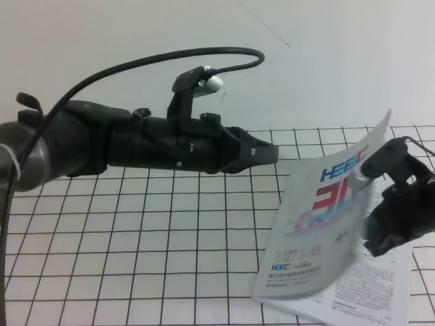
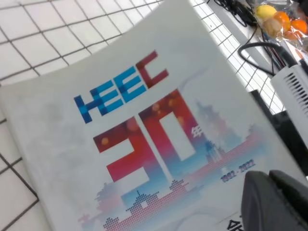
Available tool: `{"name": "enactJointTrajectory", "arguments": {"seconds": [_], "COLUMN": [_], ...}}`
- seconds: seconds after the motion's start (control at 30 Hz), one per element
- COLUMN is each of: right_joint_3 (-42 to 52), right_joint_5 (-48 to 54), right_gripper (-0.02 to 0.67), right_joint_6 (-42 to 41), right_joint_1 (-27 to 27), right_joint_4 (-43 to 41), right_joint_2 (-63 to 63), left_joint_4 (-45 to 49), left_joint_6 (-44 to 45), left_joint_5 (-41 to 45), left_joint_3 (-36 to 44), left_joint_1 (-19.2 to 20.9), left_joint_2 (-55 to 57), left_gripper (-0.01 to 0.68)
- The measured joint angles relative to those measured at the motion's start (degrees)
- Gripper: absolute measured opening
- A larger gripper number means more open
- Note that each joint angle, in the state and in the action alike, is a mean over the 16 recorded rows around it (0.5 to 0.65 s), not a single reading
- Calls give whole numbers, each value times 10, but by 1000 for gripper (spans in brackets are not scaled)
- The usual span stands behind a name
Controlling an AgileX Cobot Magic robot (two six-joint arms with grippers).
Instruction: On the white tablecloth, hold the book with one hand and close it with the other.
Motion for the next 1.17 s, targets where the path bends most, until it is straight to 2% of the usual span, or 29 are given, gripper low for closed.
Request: {"name": "enactJointTrajectory", "arguments": {"seconds": [0.13,0.33,0.5,0.6,0.73,0.93,1.17], "right_joint_3": [1,2,8,18,45,122,180], "right_joint_5": [41,133,191,206,204,169,149], "right_gripper": [-3,-3,-3,-3,-3,-3,-3], "right_joint_6": [115,303,419,461,487,476,460], "right_joint_1": [0,0,0,0,0,0,0], "right_joint_4": [-174,-429,-546,-568,-554,-479,-433], "right_joint_2": [-76,-211,-341,-424,-534,-680,-753], "left_joint_4": [60,221,355,410,437,422,402], "left_joint_6": [-9,-84,-162,-198,-212,-193,-175], "left_joint_5": [-15,-55,-109,-149,-206,-317,-379], "left_joint_3": [0,3,27,57,118,245,326], "left_joint_1": [0,6,17,25,34,40,40], "left_joint_2": [-36,-103,-180,-236,-319,-448,-519], "left_gripper": [-4,-4,-4,-4,-4,-4,-4]}}
